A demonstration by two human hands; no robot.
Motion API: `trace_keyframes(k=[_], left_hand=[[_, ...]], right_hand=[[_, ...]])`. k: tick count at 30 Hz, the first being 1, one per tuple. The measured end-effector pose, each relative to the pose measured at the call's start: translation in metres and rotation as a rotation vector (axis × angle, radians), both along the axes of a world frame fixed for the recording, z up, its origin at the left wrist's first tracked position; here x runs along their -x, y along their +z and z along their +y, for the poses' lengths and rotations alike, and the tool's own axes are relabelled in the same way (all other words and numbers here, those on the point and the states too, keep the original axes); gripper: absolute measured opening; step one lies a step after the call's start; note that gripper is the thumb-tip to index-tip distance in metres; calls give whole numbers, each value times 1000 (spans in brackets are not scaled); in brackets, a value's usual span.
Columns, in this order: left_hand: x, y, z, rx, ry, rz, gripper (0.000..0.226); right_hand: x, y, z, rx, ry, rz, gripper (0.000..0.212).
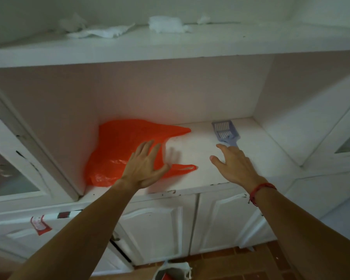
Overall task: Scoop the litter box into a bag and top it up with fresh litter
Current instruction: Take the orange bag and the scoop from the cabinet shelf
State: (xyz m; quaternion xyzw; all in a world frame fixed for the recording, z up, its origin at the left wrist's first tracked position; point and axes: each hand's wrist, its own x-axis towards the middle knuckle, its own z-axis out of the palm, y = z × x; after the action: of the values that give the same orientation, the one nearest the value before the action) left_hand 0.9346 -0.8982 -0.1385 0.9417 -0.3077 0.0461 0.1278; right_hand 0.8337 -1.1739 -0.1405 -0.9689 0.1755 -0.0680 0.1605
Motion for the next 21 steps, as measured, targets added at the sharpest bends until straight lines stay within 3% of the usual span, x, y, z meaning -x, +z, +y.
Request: trace_keyframes(k=[8, 16, 21], left_hand=[[-30, -12, 19, -236, -37, 139, 119], [-57, -8, 15, -305, -46, 232, 127], [-93, -7, 7, -279, -29, 465, 137]], right_hand=[[-15, 2, -3, 45, -17, 18, 61], [-33, 4, -13, 49, -44, 48, 59], [-44, 3, -30, 50, -117, 46, 52]])
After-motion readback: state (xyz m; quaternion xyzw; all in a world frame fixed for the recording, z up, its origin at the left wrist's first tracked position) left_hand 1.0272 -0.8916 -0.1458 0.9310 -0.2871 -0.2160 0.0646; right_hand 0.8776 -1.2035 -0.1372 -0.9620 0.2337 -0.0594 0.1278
